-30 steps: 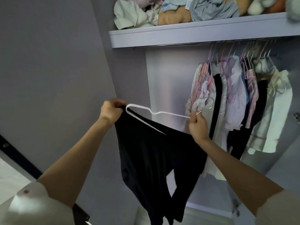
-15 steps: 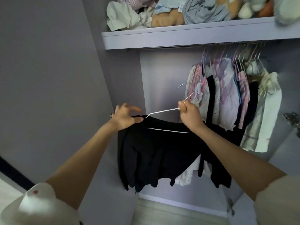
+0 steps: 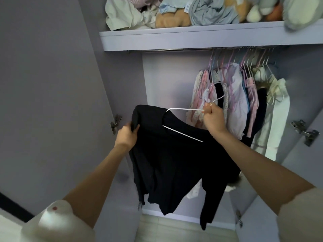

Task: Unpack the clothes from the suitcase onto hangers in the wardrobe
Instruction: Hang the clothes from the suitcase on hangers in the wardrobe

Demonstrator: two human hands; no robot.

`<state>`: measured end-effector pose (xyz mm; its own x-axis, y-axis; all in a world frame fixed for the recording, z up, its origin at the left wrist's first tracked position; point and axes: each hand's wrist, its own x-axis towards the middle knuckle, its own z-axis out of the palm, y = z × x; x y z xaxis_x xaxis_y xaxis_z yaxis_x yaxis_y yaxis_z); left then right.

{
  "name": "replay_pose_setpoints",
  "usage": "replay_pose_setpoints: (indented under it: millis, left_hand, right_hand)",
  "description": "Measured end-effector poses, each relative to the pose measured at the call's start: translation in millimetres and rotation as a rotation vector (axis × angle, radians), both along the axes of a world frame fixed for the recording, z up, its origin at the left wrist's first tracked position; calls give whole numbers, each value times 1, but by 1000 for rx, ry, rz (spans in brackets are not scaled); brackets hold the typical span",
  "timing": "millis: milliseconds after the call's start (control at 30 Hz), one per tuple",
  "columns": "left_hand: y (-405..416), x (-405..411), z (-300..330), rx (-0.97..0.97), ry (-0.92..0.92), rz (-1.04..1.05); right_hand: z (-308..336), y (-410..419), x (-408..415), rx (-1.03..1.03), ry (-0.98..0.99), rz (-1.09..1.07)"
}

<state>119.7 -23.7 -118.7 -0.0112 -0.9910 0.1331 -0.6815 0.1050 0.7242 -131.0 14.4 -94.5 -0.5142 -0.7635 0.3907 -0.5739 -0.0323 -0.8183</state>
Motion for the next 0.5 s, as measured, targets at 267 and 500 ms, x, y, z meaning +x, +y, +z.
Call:
replay_pose_setpoints:
  millis: [267,500]
  left_hand:
    - [-11,14,22,-105,25,97]
    - [-20,11,19,39,191,-29]
  right_hand:
    - [-16,18,-14,121,152,87]
    - [-10,8,0,82,110,84]
